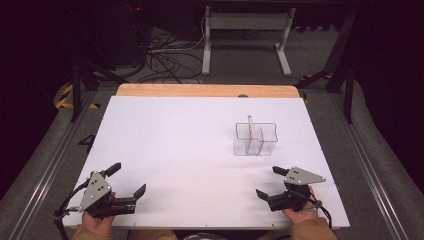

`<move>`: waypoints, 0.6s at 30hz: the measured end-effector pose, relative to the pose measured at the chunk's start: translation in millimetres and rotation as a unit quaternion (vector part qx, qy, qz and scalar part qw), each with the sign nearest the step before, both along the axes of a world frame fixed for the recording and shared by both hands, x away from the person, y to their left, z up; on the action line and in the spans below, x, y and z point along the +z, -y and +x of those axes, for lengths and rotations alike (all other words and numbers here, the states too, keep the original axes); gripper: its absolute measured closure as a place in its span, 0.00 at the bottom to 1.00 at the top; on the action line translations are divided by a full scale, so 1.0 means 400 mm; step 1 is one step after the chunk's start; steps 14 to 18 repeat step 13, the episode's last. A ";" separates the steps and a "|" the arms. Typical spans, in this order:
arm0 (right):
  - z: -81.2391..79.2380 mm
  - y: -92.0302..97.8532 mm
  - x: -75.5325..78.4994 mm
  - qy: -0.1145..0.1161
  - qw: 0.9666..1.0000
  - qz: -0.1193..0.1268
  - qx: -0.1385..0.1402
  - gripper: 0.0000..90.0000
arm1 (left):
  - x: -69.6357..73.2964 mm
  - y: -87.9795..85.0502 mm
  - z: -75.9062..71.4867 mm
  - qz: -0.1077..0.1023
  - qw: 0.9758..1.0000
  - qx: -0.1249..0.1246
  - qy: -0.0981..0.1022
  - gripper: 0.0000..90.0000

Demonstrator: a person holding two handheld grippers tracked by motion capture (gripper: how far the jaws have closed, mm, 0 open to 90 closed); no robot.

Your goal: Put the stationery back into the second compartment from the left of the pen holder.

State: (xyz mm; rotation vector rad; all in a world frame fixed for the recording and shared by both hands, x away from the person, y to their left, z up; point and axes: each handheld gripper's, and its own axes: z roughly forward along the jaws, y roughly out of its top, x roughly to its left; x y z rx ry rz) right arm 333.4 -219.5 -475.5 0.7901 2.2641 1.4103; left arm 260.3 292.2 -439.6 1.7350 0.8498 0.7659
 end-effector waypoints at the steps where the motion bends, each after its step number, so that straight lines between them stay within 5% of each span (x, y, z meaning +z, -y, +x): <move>1: 0.000 0.000 0.000 0.000 1.000 0.003 0.002 0.03 | 0.000 -0.001 0.000 -0.003 1.000 0.000 0.001 0.02; 18: -0.001 0.005 0.003 0.002 1.000 0.006 -0.004 0.02 | -0.005 -0.001 0.005 -0.001 1.000 -0.001 0.001 0.01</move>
